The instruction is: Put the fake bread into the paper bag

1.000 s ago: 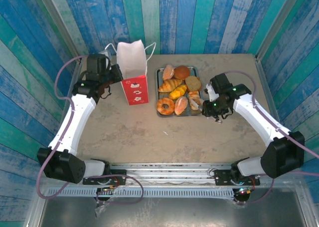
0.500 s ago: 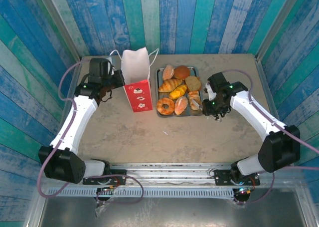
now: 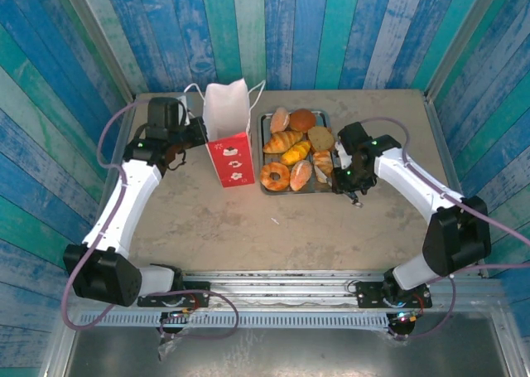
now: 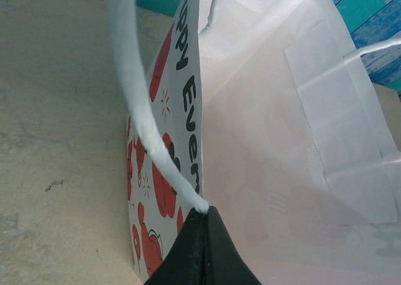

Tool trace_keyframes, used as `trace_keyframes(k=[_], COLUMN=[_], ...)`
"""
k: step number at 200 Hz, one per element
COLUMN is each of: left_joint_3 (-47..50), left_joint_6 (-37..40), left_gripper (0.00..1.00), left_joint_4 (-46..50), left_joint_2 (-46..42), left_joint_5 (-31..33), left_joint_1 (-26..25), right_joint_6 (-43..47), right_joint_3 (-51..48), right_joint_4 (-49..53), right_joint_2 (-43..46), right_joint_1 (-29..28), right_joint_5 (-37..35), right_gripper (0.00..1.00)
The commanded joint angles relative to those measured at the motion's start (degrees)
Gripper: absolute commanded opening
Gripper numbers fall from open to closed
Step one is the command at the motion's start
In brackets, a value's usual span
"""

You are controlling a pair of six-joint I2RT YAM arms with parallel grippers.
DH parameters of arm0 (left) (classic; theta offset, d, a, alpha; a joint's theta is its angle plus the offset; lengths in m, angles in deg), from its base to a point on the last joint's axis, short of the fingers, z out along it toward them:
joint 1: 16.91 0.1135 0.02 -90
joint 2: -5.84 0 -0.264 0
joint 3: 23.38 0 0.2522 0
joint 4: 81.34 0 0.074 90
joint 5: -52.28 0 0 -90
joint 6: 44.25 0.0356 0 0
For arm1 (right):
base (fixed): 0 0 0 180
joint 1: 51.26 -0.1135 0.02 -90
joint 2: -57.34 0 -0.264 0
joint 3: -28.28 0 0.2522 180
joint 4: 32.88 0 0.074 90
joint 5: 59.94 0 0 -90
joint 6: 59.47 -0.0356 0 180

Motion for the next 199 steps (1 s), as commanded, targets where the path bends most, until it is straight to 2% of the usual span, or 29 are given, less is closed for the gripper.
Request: trace_keyframes(k=[1, 108, 153, 199], left_joint_3=[0.6, 0.1, 0.2, -0.6], left_joint_6=[1.5, 1.8, 1.8, 2.2], left_gripper=[0.00, 0.00, 0.00, 0.00], left_joint_4=[1.2, 2.9, 3.5, 4.8], left_joint_2=[-3.8, -4.6, -5.0, -4.9], left_joint_5=[0.5, -0.6, -0.8, -0.9], left_joint_1=[0.1, 0.1, 0.2, 0.1], right_joint_6=[-0.5, -0.3, -0.3, -0.7], right_joint_3=[1.5, 2.1, 2.8, 4.1], right_joint_4=[0.2, 1.3, 1.9, 2.7], right_joint_2=[0.2, -1.6, -2.0, 1.8], right_joint_1=[-0.4, -0.7, -0.9, -1.0], right_joint_5=[0.6, -0.3, -0.9, -3.6], right_gripper=[0.56, 0.54, 0.46, 0.37])
